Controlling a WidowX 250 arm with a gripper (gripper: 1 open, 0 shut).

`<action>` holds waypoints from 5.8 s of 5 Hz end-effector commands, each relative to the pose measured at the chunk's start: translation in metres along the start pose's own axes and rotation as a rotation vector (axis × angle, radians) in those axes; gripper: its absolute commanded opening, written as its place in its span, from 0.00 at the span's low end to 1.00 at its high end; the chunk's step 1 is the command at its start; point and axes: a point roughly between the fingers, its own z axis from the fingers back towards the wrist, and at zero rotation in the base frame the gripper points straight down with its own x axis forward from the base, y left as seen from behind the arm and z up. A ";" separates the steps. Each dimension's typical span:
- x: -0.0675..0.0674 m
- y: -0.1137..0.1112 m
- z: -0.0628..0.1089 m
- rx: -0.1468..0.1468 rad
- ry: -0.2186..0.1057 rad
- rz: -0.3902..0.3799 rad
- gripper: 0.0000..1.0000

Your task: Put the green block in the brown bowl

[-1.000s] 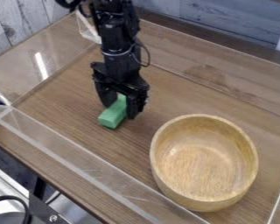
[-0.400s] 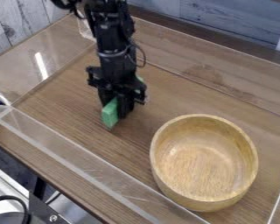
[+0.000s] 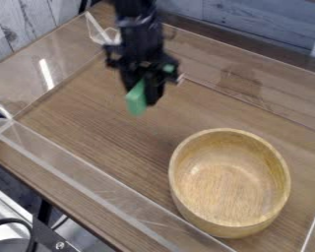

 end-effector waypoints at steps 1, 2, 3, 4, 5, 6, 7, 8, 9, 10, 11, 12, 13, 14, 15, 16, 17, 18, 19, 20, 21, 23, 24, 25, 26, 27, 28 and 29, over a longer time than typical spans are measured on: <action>0.008 -0.037 0.022 -0.015 -0.062 -0.032 0.00; 0.004 -0.077 0.013 -0.027 -0.048 -0.081 0.00; -0.003 -0.115 0.001 -0.035 -0.029 -0.125 0.00; -0.022 -0.122 -0.003 -0.032 -0.003 -0.138 0.00; -0.033 -0.129 -0.014 -0.033 0.013 -0.145 0.00; -0.041 -0.136 -0.027 -0.029 0.032 -0.155 0.00; -0.045 -0.140 -0.038 -0.023 0.053 -0.164 0.00; -0.046 -0.140 -0.049 -0.013 0.080 -0.164 0.00; -0.049 -0.139 -0.058 -0.004 0.100 -0.164 0.00; -0.049 -0.138 -0.064 0.000 0.113 -0.164 0.00; -0.049 -0.138 -0.066 0.002 0.119 -0.162 0.00; -0.048 -0.138 -0.067 0.004 0.125 -0.159 0.00; -0.047 -0.137 -0.069 0.006 0.132 -0.156 0.00; -0.047 -0.137 -0.071 0.007 0.138 -0.153 0.00; -0.046 -0.136 -0.073 0.009 0.145 -0.150 0.00; -0.046 -0.136 -0.075 0.011 0.151 -0.148 0.00; -0.045 -0.136 -0.077 0.013 0.158 -0.144 0.00; -0.045 -0.135 -0.078 0.015 0.163 -0.141 0.00; -0.044 -0.134 -0.080 0.016 0.168 -0.137 0.00; -0.044 -0.134 -0.081 0.017 0.174 -0.134 0.00; -0.044 -0.133 -0.082 0.019 0.179 -0.131 0.00; -0.044 -0.130 -0.084 0.022 0.192 -0.123 0.00; -0.044 -0.128 -0.085 0.021 0.196 -0.117 0.00; -0.044 -0.126 -0.085 0.020 0.201 -0.111 0.00; -0.044 -0.123 -0.086 0.019 0.205 -0.106 0.00; -0.044 -0.121 -0.087 0.018 0.210 -0.101 0.00; -0.044 -0.119 -0.088 0.017 0.215 -0.096 0.00; -0.044 -0.117 -0.089 0.015 0.219 -0.091 0.00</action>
